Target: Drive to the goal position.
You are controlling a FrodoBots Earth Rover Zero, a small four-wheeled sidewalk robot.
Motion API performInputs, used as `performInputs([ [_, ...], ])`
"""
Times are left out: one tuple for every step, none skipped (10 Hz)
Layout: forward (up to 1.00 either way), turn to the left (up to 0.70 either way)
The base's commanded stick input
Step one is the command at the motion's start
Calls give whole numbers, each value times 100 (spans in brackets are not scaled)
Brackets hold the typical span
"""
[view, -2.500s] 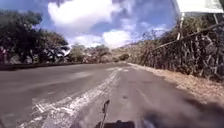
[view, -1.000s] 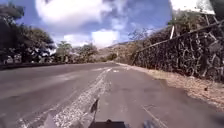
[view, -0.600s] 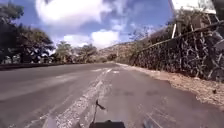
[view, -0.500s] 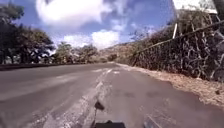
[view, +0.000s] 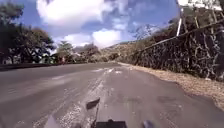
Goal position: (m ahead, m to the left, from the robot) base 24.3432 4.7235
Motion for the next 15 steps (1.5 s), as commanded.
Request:
performInputs([
  [63, 0],
  [63, 0],
  [63, 0],
  [63, 0],
  [63, 0],
  [63, 0],
  [63, 0],
  [63, 0],
  [63, 0],
  [63, 0],
  [63, -5],
  [63, -10],
  [63, -32],
  [63, -32],
  [63, -32],
])
